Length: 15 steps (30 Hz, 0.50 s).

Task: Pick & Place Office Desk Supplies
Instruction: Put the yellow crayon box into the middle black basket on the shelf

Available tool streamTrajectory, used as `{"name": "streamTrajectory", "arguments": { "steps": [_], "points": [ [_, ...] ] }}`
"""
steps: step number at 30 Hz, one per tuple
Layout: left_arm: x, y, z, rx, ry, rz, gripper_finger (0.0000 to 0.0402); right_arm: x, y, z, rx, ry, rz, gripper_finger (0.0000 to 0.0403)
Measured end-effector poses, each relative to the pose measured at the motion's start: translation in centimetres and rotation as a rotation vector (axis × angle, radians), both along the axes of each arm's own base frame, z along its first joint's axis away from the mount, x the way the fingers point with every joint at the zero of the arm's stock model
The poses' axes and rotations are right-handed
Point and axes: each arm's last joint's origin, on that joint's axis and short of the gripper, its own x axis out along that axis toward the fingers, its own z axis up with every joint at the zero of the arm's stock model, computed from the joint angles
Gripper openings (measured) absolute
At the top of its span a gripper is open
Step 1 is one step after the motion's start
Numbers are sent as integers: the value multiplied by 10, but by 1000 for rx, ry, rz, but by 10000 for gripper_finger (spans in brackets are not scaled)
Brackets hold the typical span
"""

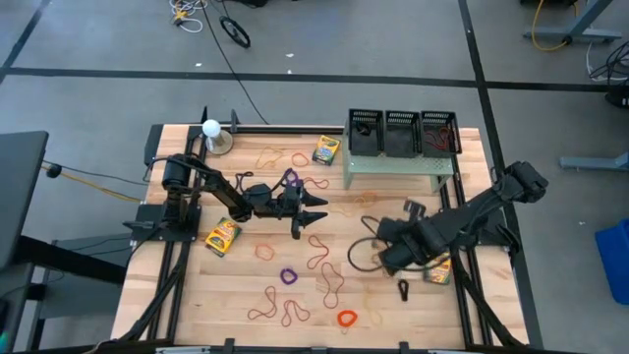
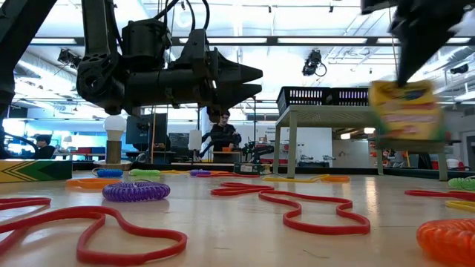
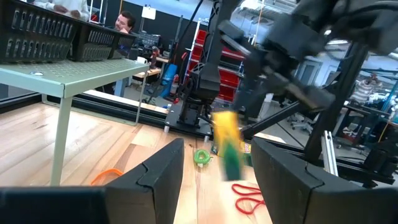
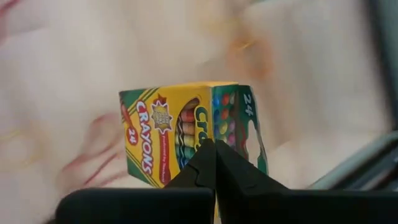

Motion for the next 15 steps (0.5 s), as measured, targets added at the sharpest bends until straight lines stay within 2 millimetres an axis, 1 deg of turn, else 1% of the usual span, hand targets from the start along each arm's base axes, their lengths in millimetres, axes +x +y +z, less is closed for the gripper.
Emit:
{"name": "streamTrajectory", "arguments": {
  "steps": [3,6,11,15],
  "points": [
    [0,0,0,0,0,0,195,6,-13,-12,-138,-8,2,0],
    [0,0,0,0,0,0,195,14,-19,-30,-217,46,39,0],
    [0,0,0,0,0,0,195,29,-14,-62,-336,141,112,0],
    [0,0,0,0,0,0,195,37,-6,-76,-393,177,148,0]
  ]
}}
